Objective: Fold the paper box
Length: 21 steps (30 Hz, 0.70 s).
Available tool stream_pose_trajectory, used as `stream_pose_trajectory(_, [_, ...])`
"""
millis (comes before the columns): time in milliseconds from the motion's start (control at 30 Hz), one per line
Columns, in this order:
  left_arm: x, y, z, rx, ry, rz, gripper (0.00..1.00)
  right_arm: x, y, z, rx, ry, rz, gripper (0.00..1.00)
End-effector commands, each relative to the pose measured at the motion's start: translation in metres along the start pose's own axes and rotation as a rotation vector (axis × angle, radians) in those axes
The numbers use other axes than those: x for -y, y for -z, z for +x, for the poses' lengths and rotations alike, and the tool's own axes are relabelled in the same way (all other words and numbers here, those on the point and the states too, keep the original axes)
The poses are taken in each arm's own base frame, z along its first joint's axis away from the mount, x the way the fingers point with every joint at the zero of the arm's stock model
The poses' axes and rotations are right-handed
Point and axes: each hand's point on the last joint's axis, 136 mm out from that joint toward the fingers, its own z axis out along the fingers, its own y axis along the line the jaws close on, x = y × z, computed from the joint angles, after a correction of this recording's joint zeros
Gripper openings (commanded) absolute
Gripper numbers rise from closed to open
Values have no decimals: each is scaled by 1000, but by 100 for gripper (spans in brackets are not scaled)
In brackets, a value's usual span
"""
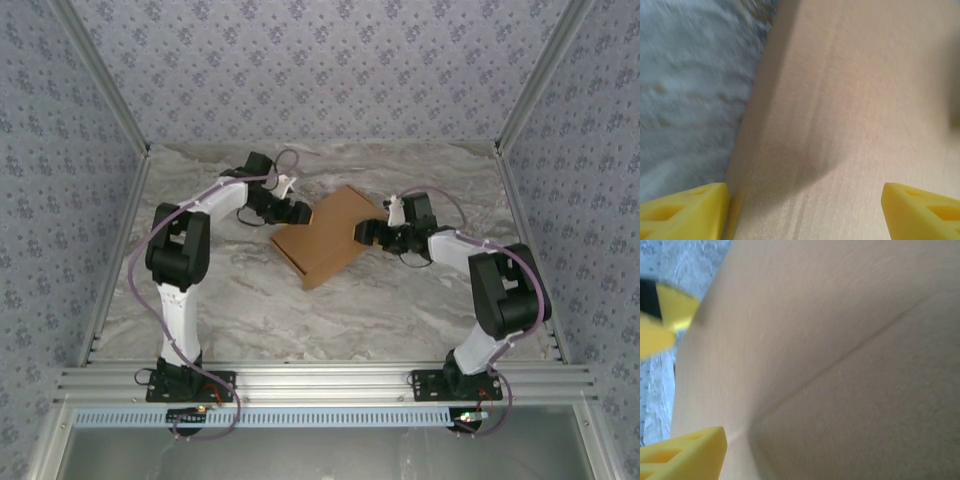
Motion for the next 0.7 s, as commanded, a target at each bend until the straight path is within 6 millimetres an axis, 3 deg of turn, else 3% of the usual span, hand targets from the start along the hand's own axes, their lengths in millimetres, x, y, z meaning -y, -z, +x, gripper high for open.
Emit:
stream_pose_trajectory(0, [36,19,-2,79,-32,95,79,-1,-7,-14,-32,5,-53,80])
stream_pose_trajectory(233, [7,19,-3,111,8,-68,82,1,-2,-5,-51,-15,-83,79])
stream_pose_trajectory(500, [7,1,-23,66,-26,-69,82,4,20,17,-19,-36,-80,81])
stream_pose_trajectory(667, [3,-15,-25,19,-36,-78,81,10,19,21,-9,-54,-90,74])
